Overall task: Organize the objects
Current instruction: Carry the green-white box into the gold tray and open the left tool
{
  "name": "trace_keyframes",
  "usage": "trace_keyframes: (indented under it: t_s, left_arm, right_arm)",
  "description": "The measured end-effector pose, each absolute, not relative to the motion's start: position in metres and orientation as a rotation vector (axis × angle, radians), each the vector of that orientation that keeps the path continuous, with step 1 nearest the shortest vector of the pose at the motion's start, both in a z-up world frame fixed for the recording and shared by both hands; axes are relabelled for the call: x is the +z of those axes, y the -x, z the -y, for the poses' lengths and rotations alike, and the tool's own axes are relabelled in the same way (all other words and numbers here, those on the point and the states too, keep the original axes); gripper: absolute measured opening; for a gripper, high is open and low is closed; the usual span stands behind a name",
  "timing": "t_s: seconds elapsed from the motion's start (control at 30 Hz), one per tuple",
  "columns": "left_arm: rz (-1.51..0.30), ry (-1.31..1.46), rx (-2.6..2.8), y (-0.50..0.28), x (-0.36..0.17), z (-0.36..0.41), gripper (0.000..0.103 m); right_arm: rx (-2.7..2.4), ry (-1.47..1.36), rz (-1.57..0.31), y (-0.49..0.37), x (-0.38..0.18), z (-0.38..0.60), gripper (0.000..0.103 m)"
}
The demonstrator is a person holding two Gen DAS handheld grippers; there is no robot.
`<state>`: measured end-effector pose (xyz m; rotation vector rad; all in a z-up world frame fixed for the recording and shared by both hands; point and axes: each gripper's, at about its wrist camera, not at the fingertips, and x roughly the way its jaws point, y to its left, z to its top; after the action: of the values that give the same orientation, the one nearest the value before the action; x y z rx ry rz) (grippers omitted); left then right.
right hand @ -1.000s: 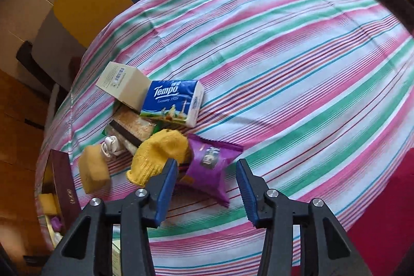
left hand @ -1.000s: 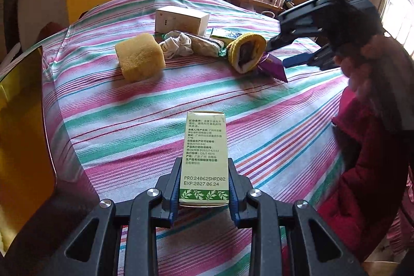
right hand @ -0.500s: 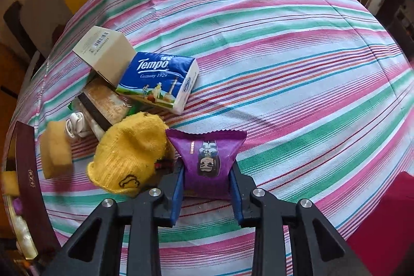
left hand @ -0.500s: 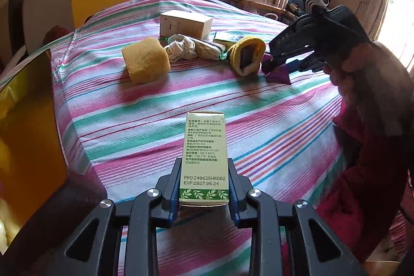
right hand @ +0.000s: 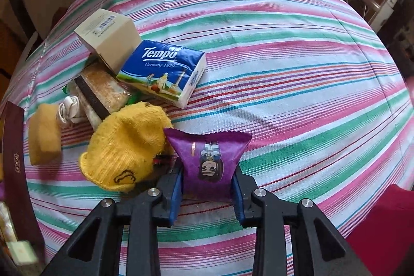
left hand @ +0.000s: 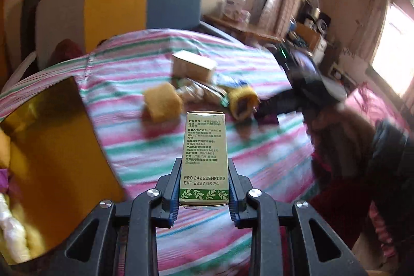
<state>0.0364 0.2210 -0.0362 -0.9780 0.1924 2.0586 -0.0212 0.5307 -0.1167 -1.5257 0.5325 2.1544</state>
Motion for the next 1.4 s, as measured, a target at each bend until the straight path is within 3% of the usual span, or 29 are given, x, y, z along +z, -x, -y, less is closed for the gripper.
trace_keyframes:
  t_s: [0.2, 0.53, 1.17, 1.4]
  left_arm:
    - [0.057, 1.146, 2.162, 0.034, -0.02, -0.152, 0.029]
    - [0.154, 1.311, 2.366, 0.126, -0.031, -0.065, 0.029]
    - [0.221, 1.543, 2.547, 0.226, -0.085, -0.028, 0.03]
    - [0.169, 1.594, 2.579, 0.233, -0.093, -0.022, 0.036]
  right_arm:
    - [2.158, 1.529, -0.501, 0.023, -0.114, -0.527, 0.033]
    - [2.16, 1.537, -0.462, 0.026, -0.11, -0.521, 0.033]
    - [2.167, 1.542, -0.429, -0.01, -0.104, -0.515, 0.035]
    - [2.165, 1.541, -0.43, -0.006, -0.106, -0.512, 0.035]
